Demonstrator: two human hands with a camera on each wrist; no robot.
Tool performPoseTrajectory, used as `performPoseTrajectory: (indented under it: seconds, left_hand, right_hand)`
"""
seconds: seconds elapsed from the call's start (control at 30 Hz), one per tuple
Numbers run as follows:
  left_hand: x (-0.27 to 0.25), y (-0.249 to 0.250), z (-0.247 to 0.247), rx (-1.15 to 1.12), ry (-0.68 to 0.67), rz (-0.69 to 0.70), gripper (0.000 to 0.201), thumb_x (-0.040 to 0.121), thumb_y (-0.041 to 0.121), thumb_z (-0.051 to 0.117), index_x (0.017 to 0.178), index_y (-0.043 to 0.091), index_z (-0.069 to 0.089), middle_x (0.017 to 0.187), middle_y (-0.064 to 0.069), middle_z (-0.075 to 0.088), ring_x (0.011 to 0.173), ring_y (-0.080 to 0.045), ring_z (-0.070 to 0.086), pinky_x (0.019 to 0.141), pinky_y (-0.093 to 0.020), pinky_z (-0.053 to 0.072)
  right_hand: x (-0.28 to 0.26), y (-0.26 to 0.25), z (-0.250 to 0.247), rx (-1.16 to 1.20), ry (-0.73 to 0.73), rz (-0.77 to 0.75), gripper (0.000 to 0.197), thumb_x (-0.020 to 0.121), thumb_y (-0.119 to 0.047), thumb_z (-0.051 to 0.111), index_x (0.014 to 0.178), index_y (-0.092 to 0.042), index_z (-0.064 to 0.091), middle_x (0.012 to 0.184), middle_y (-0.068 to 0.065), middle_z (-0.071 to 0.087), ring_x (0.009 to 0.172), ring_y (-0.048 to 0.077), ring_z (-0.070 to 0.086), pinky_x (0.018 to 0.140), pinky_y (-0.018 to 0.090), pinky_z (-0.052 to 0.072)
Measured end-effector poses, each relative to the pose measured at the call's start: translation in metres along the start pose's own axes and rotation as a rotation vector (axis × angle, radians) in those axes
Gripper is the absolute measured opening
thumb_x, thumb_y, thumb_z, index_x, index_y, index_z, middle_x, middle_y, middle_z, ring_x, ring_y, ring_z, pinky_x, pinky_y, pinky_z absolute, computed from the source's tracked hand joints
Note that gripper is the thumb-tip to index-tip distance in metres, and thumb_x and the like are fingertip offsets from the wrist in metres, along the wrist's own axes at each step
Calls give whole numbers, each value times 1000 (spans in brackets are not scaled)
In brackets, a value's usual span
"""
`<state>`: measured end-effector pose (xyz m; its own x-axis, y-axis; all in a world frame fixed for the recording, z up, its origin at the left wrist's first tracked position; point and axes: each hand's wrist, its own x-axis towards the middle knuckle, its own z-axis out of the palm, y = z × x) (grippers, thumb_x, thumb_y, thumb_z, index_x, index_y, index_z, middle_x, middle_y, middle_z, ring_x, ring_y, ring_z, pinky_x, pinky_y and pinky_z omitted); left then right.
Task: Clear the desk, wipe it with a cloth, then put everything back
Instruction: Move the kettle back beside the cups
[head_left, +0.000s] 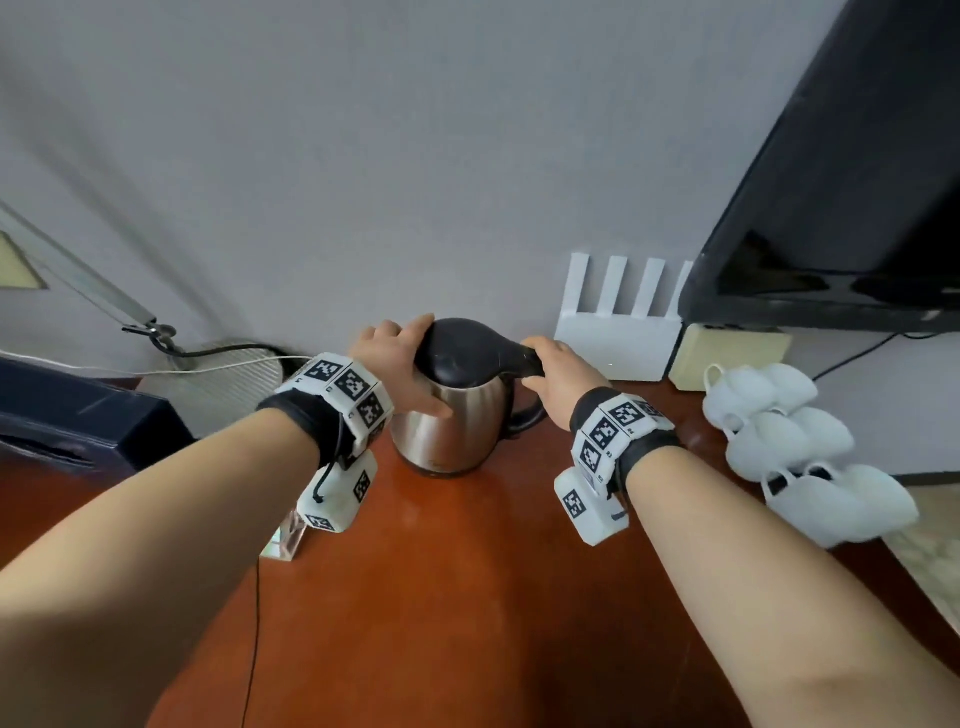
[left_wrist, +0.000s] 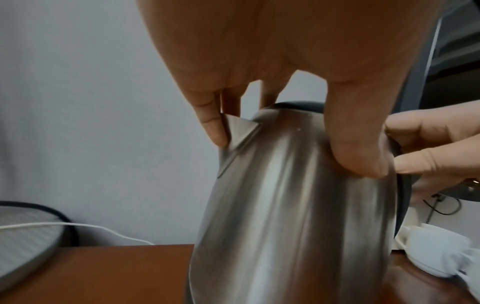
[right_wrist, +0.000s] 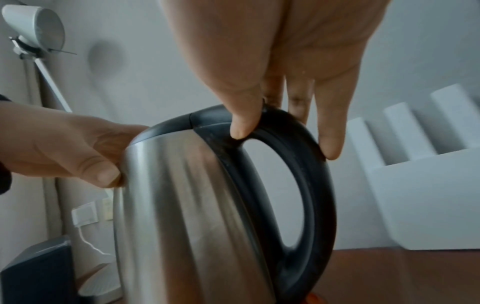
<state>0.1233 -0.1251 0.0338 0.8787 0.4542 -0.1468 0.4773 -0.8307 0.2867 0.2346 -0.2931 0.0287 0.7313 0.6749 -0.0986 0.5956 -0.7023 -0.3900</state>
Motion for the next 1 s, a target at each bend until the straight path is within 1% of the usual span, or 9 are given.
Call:
performPoseTrajectory:
  seconds: [0.13,0.27,0.47,0.53,0.6,0.7,0.77,0.87,1.0]
  left_hand:
    - [16,68,29,-7,-32,25,112,66,54,77,151,28,9,141,-8,37,132,-28,33,107,-36,33]
    - [40,132,50,-14,-68,20,111,67,52,77,150,28,8,141,-8,36,132,-28,32,106,-37,33]
    - [75,204,78,23,-113,-11,114,64,54,78,150,30,6,141,-6,35,132,-29,33,105,-40,36]
    - [84,222,84,35,-126,-28,116,65,53,78,150,28,4,142,-7,34,133,-29,32,106,-40,35]
    - [91,235,89,44,-124,-61,117,65,51,79,151,23,5,144,-7,34,134,-29,32,107,-40,35]
    - [101,250,94,65,-112,-93,109,64,52,80,147,17,18,141,-7,37,131,-27,36,105,-38,37]
    - [109,257,96,79,-116,-101,105,63,53,79,145,16,24,139,-6,39,129,-26,38,103,-36,38]
    - [119,266,98,101,-124,-116,104,64,54,78,145,16,24,139,-6,39,128,-26,38,103,-36,39]
    - [130,272,97,102,-132,-131,100,65,54,77,143,17,28,138,-7,40,128,-27,39,103,-37,38]
  right_hand:
    - [-12,70,-23,-8,1,29,41,95,-14,48,135,-15,38,132,10,49,118,28,50,99,38,40]
    - [-11,136,-45,-3,-7,53,42,95,-12,47,135,-16,37,131,10,48,119,27,49,100,38,40]
    - [1,217,-64,1,-26,62,41,93,-9,49,132,-16,39,127,10,48,113,27,51,96,38,43]
    - [5,235,-67,10,-27,66,40,92,-9,50,131,-16,40,126,10,49,112,27,52,97,39,44]
    - [11,249,-70,22,-29,66,39,92,-9,51,129,-16,41,127,10,49,112,28,53,97,40,45]
    - [20,264,-75,41,-24,66,38,92,-7,50,128,-16,42,126,10,49,111,30,53,96,40,44]
    - [26,273,-77,62,-25,68,40,92,-7,50,130,-17,43,128,10,49,113,30,52,97,39,42]
    - [38,283,-80,71,-29,65,41,91,-5,50,130,-17,43,129,10,49,115,29,51,98,37,41]
    - [54,288,-82,80,-47,75,39,91,-7,50,128,-17,44,129,11,50,115,29,51,100,40,42]
